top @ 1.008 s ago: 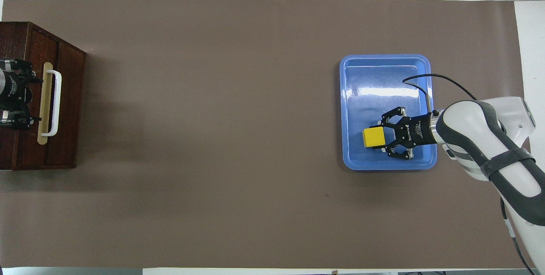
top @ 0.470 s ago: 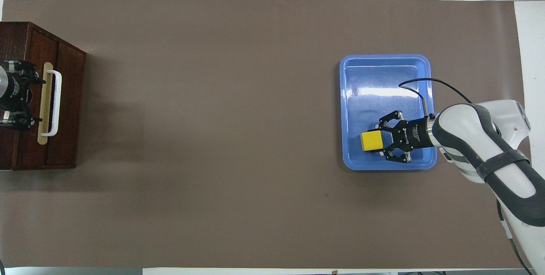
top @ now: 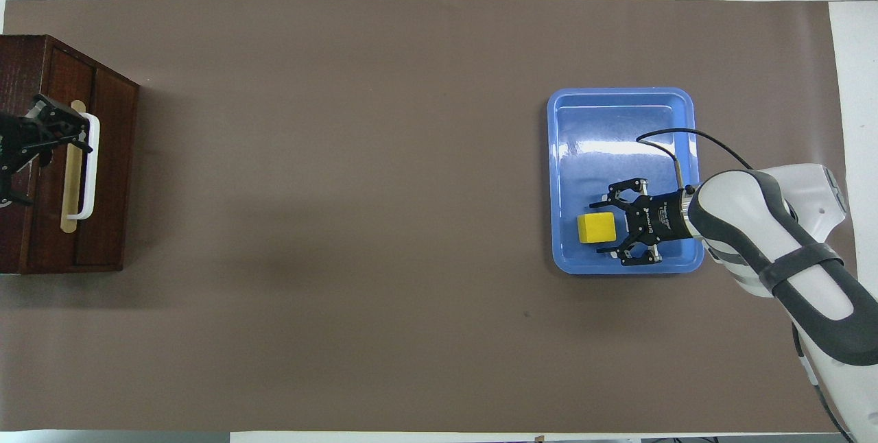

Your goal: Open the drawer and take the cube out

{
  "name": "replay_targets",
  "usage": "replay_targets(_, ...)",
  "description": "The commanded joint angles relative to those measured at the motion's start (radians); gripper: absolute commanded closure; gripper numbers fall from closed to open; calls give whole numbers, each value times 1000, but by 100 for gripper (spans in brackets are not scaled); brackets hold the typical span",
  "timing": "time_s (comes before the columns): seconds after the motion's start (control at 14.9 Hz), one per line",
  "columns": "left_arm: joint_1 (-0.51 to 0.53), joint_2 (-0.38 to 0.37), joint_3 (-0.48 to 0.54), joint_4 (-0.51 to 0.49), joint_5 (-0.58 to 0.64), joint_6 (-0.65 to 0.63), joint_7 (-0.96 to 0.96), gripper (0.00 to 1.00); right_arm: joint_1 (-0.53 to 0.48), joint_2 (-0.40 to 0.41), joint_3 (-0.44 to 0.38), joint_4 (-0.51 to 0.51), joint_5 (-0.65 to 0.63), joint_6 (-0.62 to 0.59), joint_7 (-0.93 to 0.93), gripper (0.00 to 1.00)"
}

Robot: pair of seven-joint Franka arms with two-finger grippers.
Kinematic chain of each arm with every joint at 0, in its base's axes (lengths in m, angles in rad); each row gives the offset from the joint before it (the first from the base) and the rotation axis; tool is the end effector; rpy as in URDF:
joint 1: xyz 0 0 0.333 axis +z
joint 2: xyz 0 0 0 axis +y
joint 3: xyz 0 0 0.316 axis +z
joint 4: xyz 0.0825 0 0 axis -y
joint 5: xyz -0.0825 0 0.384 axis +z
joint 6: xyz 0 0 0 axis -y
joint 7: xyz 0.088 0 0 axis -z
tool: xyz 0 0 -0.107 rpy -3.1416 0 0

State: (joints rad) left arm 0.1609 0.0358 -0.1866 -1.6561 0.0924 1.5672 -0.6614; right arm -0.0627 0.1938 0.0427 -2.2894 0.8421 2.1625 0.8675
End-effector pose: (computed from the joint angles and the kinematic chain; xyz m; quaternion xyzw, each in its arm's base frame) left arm 0.5589 -0.0029 0.5650 -0.9481 -0.3089 0.0439 0.0611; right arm 0.5028 0.0198 0.2531 -0.6927 0.6382 0.2580 0.2152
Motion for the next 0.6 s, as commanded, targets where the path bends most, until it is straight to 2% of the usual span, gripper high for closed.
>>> replay_targets(0.0,-12,-11,0,-10,-43,-39,274,0,-2,-14,3,10,14,0,8,0)
replay_targets(0.2,-75,-16,9,-11,-43,-58,431,0,0,-25,0,86,-8,-93,106,0)
replay_targets(0.54,-113,-20,12,-20,-45,-61,479,0,-3,-63,-1,308,-199,-288,148,0)
